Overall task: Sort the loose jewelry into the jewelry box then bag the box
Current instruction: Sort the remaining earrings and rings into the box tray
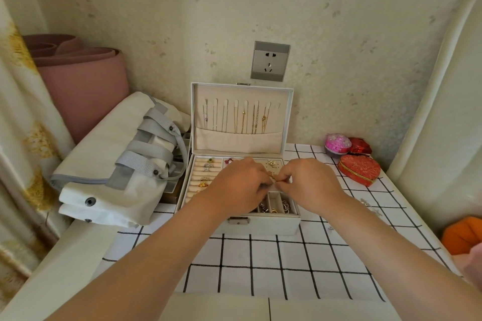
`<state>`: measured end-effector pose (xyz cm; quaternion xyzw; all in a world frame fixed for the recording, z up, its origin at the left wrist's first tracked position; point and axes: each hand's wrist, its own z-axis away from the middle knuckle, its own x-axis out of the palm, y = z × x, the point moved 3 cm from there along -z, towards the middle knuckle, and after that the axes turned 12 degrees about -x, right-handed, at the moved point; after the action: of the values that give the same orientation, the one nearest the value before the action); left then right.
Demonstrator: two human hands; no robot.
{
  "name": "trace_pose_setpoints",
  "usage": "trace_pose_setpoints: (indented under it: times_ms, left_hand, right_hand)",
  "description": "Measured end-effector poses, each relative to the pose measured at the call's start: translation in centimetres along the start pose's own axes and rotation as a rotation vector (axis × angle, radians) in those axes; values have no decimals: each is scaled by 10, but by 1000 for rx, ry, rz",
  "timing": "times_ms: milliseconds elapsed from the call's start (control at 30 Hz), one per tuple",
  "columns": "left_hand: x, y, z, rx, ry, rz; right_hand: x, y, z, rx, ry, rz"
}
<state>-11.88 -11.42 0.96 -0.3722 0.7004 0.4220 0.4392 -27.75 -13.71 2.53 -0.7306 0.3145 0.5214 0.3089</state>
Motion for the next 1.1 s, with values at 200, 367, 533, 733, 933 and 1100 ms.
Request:
trace_pose_setpoints:
  times_ms: [200,367,533,733,933,1100]
  left_hand:
    - [-1,1,0,-5,-9,7]
    - [2,2,-1,-17,6,12]
    - [4,3,-1,-10,-17,16]
    - [4,5,-1,-13,-6,12]
    - [2,10,0,-57,57,24]
    - [1,38,2,-51,77,97]
  right_hand:
    - [-2,3,2,-39,-112,-46]
    - [-3,13,3,-2,-87,-163]
    - [1,14,3,7,-66,-200]
    - [4,17,0,11,-74,-255]
    - [-11,44,14,89,23,-366]
    - [-14,72,47,142,-112,-262]
